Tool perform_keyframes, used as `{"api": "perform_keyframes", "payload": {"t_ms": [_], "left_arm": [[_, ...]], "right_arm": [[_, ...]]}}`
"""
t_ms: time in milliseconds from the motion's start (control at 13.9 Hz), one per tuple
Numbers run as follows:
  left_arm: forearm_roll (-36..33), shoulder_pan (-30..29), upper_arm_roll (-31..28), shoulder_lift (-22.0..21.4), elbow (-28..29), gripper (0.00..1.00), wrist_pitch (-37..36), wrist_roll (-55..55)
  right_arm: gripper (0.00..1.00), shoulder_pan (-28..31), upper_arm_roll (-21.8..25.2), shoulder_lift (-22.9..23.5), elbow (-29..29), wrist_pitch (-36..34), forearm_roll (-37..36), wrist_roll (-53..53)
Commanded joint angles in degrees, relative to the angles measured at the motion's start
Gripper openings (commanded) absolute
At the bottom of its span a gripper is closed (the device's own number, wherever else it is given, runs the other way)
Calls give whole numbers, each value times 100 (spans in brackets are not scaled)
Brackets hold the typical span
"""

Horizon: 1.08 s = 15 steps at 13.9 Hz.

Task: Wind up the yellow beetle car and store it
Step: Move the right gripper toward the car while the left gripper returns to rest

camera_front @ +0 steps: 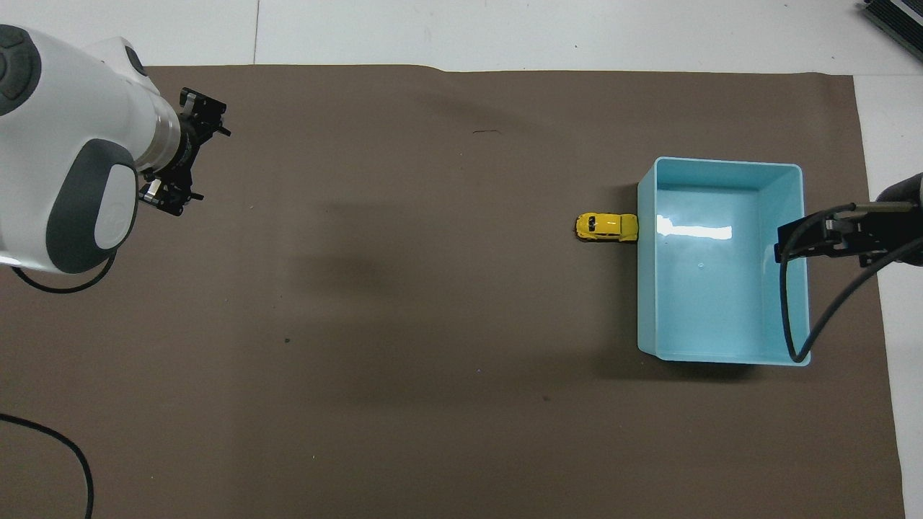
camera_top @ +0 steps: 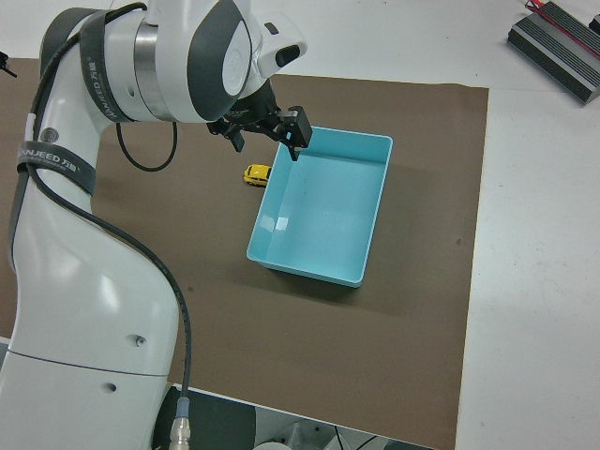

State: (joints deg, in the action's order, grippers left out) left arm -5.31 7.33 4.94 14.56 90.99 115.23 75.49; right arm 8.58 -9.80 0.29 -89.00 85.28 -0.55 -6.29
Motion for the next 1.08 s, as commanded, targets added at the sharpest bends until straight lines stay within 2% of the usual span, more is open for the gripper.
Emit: {"api": "perform_keyframes", "payload": {"t_ms": [0, 289, 577, 1010], "left_arm": [[12, -65, 7, -137, 33, 100, -106, -674], [231, -214, 7, -269, 33, 100, -106, -1753], [258, -364, 7, -392, 68, 100, -352, -3485], [258, -539, -37, -542, 112, 100, -739, -5384]], "right_arm": [[100, -23, -31, -178, -214, 138, 117, -615], [100, -155, -66, -178, -214, 226, 108, -2302], [100, -155, -66, -160, -223, 288, 134, -3332], [100, -322, -119, -152, -240, 472, 143, -5344]]}}
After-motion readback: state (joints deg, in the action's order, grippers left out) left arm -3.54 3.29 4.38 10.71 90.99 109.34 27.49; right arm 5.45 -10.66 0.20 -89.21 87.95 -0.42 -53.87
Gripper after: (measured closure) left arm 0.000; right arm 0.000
